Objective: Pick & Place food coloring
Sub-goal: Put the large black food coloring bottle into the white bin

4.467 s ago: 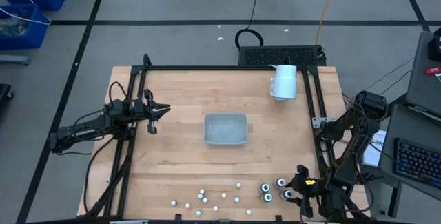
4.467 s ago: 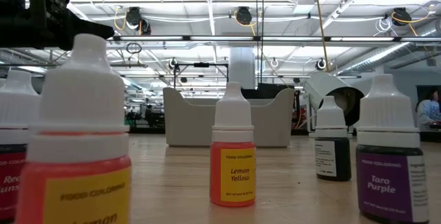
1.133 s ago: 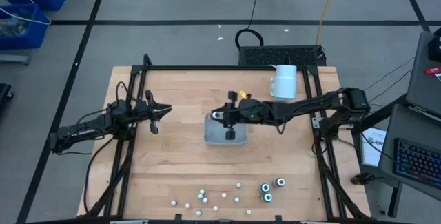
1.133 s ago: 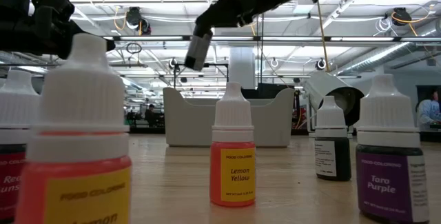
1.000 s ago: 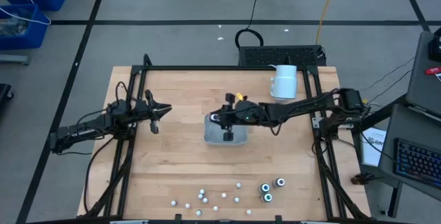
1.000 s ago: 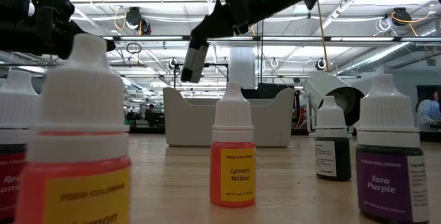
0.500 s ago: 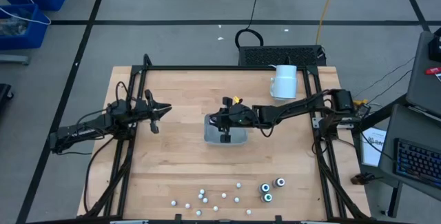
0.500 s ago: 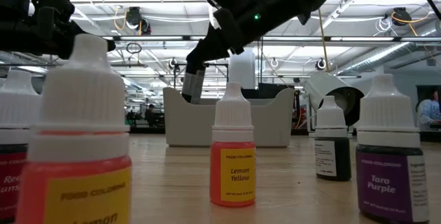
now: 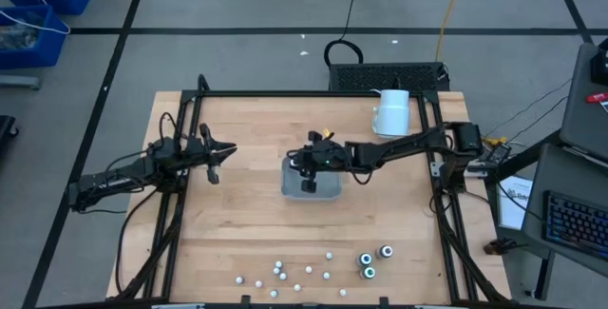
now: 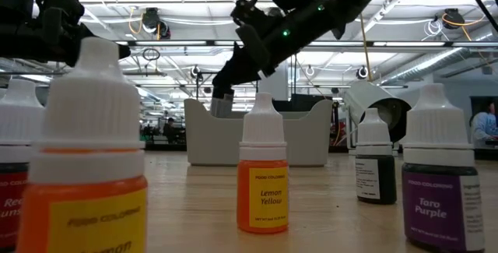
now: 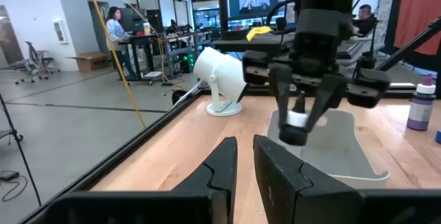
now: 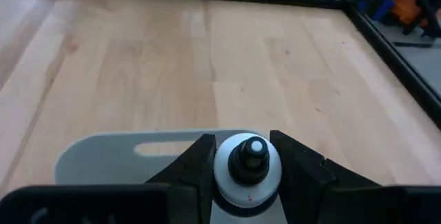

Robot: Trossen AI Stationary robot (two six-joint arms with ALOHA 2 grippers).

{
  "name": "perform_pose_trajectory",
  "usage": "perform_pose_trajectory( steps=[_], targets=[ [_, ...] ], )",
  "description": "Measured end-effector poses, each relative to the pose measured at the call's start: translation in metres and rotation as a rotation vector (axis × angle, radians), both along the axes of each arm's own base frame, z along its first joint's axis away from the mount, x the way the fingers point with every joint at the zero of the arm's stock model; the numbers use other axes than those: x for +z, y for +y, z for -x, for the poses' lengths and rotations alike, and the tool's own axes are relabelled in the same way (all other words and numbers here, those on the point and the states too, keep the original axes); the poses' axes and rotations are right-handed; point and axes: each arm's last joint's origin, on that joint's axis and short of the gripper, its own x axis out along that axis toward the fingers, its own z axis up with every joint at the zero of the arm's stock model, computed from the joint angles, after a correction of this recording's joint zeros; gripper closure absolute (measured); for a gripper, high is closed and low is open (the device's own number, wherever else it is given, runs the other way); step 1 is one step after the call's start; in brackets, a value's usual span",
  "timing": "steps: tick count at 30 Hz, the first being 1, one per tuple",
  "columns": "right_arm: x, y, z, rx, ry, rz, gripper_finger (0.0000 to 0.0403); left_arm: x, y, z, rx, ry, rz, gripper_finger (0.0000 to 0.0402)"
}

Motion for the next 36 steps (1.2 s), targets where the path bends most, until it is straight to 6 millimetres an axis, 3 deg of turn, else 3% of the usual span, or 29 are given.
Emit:
perform_pose_trajectory(
  steps=[9, 20, 36],
  targets=[
    [-0.020, -0.002, -0.004, -0.008, 0.047, -0.030, 0.0293, 0.000, 0.000, 0.000, 0.000, 0.001, -0.003, 0.0344],
    [-0.028, -0.003, -0.030, 0.032, 0.078, -0.036, 0.0293, 0.000, 0.000, 0.000, 0.000, 0.002, -0.003, 0.0344],
    [-0.024, -0.007, -0.033, 0.028, 0.010, -0.013, 0.0211, -0.001, 0.000, 0.000, -0.001, 0.012, 0.001, 0.0344]
  ],
)
